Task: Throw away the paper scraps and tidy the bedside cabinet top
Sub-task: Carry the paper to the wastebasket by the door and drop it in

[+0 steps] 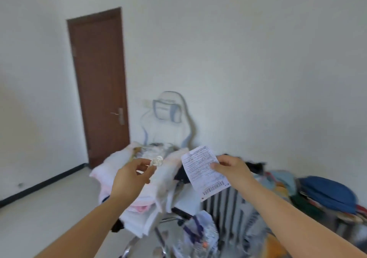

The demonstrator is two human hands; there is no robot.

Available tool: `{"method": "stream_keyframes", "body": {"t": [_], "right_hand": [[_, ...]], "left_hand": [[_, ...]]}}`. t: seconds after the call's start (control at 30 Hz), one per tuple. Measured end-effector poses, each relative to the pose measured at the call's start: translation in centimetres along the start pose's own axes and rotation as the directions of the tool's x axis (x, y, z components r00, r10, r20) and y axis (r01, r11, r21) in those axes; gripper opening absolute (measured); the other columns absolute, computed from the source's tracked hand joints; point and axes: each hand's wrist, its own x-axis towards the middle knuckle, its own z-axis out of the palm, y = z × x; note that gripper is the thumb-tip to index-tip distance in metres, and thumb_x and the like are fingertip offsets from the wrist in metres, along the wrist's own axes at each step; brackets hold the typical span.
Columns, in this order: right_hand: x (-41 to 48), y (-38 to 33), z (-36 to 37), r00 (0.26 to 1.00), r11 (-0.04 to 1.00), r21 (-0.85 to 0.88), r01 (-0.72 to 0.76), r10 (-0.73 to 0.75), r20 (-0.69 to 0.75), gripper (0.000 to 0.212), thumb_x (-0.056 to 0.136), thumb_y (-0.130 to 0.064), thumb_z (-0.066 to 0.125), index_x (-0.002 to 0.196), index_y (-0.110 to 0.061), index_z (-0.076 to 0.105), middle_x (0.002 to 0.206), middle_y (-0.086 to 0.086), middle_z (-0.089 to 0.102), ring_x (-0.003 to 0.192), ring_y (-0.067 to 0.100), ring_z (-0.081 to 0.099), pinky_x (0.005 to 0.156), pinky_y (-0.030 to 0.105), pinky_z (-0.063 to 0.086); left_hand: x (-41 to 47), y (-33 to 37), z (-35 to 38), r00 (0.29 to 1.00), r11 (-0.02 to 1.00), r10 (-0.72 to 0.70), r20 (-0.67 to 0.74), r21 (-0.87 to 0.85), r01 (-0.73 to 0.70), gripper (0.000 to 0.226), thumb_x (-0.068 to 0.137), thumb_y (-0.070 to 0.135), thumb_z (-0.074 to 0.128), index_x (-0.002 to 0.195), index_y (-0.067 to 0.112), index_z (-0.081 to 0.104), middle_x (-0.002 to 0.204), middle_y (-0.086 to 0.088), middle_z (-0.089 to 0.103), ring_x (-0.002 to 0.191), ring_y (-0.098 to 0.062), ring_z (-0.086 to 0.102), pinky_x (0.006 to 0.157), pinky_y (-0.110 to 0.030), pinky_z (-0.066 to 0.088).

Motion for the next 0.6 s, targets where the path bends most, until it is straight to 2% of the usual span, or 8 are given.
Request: {"method": "stream_keyframes", "body": {"t": [0.1, 0.17, 0.33, 0.43, 0.6], "right_hand": [[5.3, -0.5, 7.6, 0.992, 0.999, 0.038, 0.011, -0.016, 0.121, 0.011, 0.083, -0.007, 0.067, 0.081, -0.016, 0.073, 0.075, 0.001, 0.073, 0.062, 0.010, 0.066, 0.059, 0.020, 0.051], [9.1, -0.8, 12.7, 0.982, 0.998, 0.056, 0.024, -0.034, 0.187, 0.012, 0.083, -0.007, 0.067, 0.080, -0.017, 0.073, 0.072, -0.001, 0.073, 0.060, 0.010, 0.066, 0.056, 0.019, 0.050], [19.2, -1.9, 25.1, 0.939, 0.994, 0.085, 0.072, -0.096, 0.329, 0.008, 0.083, -0.008, 0.066, 0.084, -0.013, 0.073, 0.079, 0.006, 0.073, 0.069, 0.017, 0.066, 0.067, 0.028, 0.052], [24.6, -3.2, 31.8, 0.912, 0.990, 0.112, 0.088, -0.126, 0.391, 0.007, 0.083, -0.011, 0.067, 0.084, -0.014, 0.073, 0.078, 0.004, 0.075, 0.070, 0.019, 0.068, 0.065, 0.029, 0.053], [31.0, -5.5, 41.8, 0.870, 0.981, 0.141, 0.131, -0.182, 0.459, 0.006, 0.082, -0.013, 0.068, 0.086, -0.012, 0.072, 0.087, 0.012, 0.074, 0.079, 0.028, 0.069, 0.077, 0.044, 0.055]], "left_hand": [[3.1, -3.7, -4.5, 0.996, 0.999, -0.041, -0.080, 0.009, 0.042, 0.008, 0.084, 0.031, 0.068, 0.091, 0.027, 0.069, 0.076, 0.003, 0.073, 0.054, -0.005, 0.065, 0.060, -0.025, 0.049], [5.7, -6.2, -7.5, 0.989, 0.997, -0.068, -0.134, 0.020, 0.071, 0.001, 0.084, 0.031, 0.067, 0.084, 0.031, 0.067, 0.075, 0.003, 0.073, 0.054, -0.005, 0.065, 0.060, -0.026, 0.050], [13.6, -12.3, -14.5, 0.936, 0.986, -0.150, -0.317, 0.026, 0.167, 0.007, 0.086, 0.035, 0.065, 0.078, 0.035, 0.065, 0.074, 0.005, 0.073, 0.058, -0.012, 0.067, 0.064, -0.033, 0.052], [18.0, -15.2, -18.3, 0.903, 0.973, -0.190, -0.384, 0.046, 0.224, 0.007, 0.087, 0.036, 0.063, 0.081, 0.034, 0.065, 0.071, 0.011, 0.072, 0.056, -0.006, 0.065, 0.065, -0.033, 0.053], [23.2, -19.4, -24.0, 0.848, 0.957, -0.217, -0.483, 0.067, 0.283, 0.014, 0.086, 0.042, 0.061, 0.087, 0.030, 0.068, 0.075, 0.010, 0.072, 0.054, -0.001, 0.063, 0.062, -0.031, 0.050]]}}
